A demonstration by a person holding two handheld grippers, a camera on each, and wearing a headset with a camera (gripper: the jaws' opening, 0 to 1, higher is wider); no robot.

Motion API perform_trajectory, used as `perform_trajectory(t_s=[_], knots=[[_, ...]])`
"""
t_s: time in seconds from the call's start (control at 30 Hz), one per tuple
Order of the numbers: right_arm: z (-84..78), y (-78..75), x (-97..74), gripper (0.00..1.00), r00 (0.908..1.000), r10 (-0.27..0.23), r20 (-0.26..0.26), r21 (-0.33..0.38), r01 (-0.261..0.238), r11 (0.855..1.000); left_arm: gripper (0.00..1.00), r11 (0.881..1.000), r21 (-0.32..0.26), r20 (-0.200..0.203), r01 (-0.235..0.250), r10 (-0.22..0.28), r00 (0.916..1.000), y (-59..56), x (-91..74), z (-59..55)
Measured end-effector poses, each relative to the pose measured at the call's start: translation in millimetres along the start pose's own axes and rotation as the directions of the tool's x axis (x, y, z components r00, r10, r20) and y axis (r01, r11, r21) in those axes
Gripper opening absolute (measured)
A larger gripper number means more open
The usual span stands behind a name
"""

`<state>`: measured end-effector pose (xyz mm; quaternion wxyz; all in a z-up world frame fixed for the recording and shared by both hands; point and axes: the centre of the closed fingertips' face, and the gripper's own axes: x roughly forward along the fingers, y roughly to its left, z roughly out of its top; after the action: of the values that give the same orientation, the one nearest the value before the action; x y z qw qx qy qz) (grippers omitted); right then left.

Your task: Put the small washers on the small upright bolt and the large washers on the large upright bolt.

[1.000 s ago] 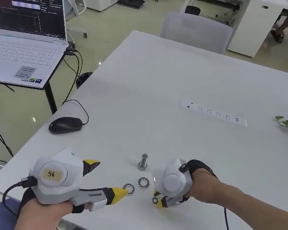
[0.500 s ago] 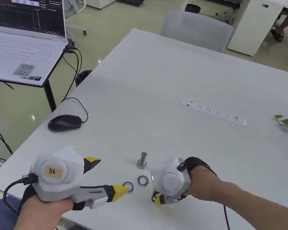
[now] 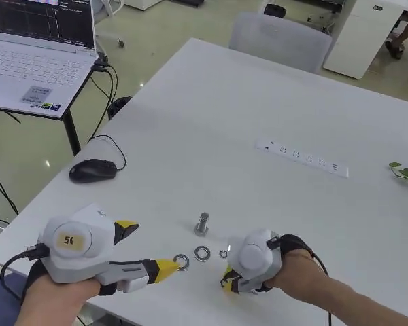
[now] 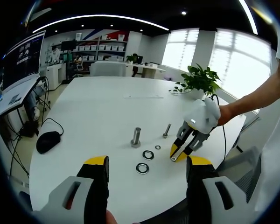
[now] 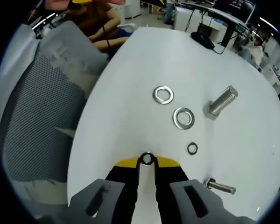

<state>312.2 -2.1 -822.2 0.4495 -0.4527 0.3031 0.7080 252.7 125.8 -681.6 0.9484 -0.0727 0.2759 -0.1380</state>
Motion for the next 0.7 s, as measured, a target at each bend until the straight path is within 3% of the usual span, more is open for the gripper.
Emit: perform_trajectory(t_s=[0.2, 0.47, 0.7], knots=[[-9.4, -0.1, -7.6, 0.13, 0.9990, -0.027, 0.036, 0.122, 0.023, 0.992, 0.67, 1.000, -0.001, 0.001, 0.005, -0.005, 1.0000, -1.6, 0.9, 0.3], [-19.4, -7.0, -24.0, 0.13, 0.9933, -0.086, 0.077, 0.254, 0.064, 0.965, 0.67, 1.000, -0.001, 0.002, 0.008, -0.008, 1.0000, -2.4, 1.8, 0.4], [-26.0, -21.9, -46.5, 0.13, 0.9832, -0.161, 0.085, 0.301, 0.129, 0.945, 0.67, 1.000, 0.000, 0.001, 0.011, -0.011, 0.9999, -3.4, 2.7, 1.1]])
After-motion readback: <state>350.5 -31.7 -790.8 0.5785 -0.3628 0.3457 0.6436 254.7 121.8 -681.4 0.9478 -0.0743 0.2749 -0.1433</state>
